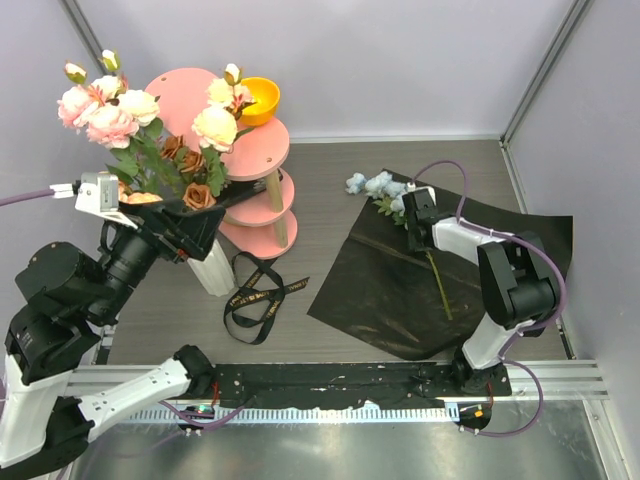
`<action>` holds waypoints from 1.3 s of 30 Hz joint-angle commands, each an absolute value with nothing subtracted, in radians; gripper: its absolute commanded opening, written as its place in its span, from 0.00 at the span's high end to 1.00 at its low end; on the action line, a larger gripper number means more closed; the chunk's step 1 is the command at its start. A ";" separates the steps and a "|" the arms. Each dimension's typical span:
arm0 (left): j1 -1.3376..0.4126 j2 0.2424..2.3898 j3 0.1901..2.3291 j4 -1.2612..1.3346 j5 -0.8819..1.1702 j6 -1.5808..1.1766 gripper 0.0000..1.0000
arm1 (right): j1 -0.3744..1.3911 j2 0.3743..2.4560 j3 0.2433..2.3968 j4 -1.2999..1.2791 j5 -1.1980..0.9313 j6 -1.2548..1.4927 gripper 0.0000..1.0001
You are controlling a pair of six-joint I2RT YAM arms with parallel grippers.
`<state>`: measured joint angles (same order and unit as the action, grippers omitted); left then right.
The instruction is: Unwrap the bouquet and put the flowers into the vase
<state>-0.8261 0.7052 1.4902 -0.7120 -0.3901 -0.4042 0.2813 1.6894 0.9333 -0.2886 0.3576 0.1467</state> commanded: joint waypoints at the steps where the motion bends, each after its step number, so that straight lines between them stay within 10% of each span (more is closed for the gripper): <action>1: -0.824 0.719 1.519 -0.700 -0.299 -0.416 0.00 | 0.287 1.680 0.966 -0.244 0.403 0.110 0.72; 11: -0.824 0.755 1.513 -0.638 -0.215 -0.443 0.00 | 0.512 1.196 1.008 -0.187 0.493 0.035 0.94; 20: -0.824 0.936 1.569 -0.612 0.081 -0.509 0.01 | 0.549 0.861 0.881 0.225 -0.323 0.337 0.99; 27: -0.824 1.045 1.526 -0.438 0.270 -0.607 0.07 | 0.601 0.845 0.787 0.730 -0.524 0.686 0.99; 39: -0.824 1.149 1.554 -0.365 0.275 -0.678 0.02 | 0.722 0.888 0.795 0.707 -0.595 0.647 0.99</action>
